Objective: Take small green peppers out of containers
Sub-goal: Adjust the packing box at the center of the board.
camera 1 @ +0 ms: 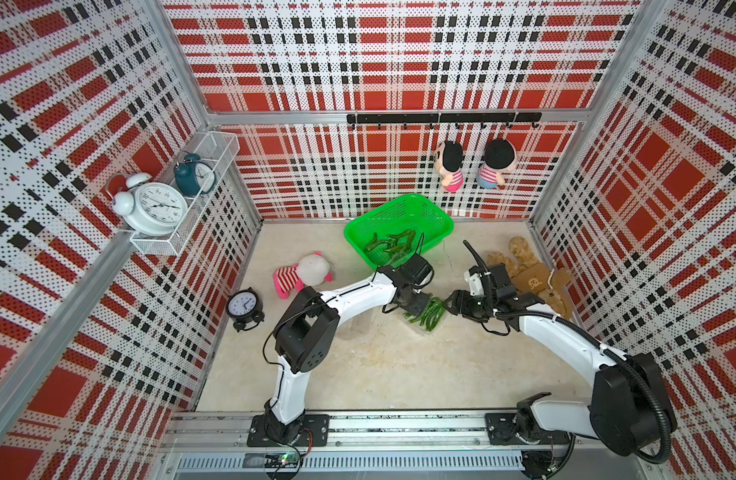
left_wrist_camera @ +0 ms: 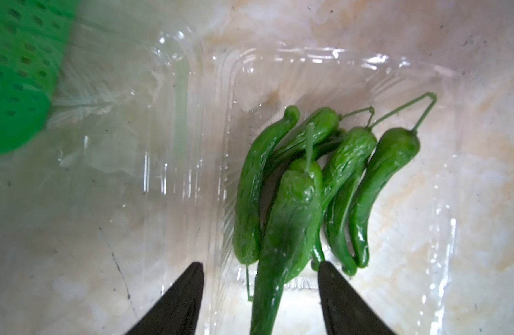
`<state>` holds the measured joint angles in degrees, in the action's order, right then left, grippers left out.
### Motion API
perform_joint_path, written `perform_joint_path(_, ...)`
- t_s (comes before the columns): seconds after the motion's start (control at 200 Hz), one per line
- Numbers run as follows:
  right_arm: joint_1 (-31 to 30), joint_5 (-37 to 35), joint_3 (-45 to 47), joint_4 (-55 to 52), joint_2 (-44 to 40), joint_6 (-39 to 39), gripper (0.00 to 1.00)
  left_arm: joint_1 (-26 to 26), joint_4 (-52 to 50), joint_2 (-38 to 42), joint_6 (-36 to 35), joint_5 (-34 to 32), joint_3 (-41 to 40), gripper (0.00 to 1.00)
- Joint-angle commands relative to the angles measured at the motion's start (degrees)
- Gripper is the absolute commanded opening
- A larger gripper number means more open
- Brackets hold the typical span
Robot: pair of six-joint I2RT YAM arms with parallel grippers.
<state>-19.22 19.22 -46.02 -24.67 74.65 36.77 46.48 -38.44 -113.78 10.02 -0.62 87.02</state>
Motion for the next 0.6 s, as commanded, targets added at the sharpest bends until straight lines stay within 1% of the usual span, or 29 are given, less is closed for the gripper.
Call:
perform_joint_path(0.0, 0.0, -0.6, 1.1, 0.9, -2.1, 0.4, 0.63, 0.7, -1.2, 2.1, -0.2, 0.9, -0.2, 0.62)
perform_joint_path(0.115, 0.1, -0.8, 2.1, 1.3, -2.9, 1.0, 0.63, 1.3, -1.7, 1.9, 0.0, 1.4, -0.1, 0.55)
perform_joint_path(0.22, 0.0, -0.8, 3.2, 2.0, -3.8, 2.0, 0.63, 2.4, -3.2, 2.1, -0.2, 0.8, 1.0, 0.54)
perform_joint_path(0.306, 0.0, -0.9, 4.1, 2.6, -4.6, 2.7, 0.64, 3.2, -4.6, 2.7, -0.3, -0.6, 1.7, 0.55)
perform_joint_path(0.406, 0.0, -0.9, 5.2, 3.2, -5.4, 3.4, 0.64, 3.8, -5.3, 3.9, 1.1, -3.0, 2.0, 0.61)
perform_joint_path(0.506, 0.1, -1.3, 5.7, 2.7, -6.3, 3.7, 0.64, 4.1, -5.2, 5.6, 3.5, -5.5, 1.8, 0.62)
perform_joint_path(0.596, 0.1, -1.5, 6.1, 3.0, -7.2, 3.9, 0.64, 4.4, -5.2, 6.3, 4.7, -5.8, 2.5, 0.62)
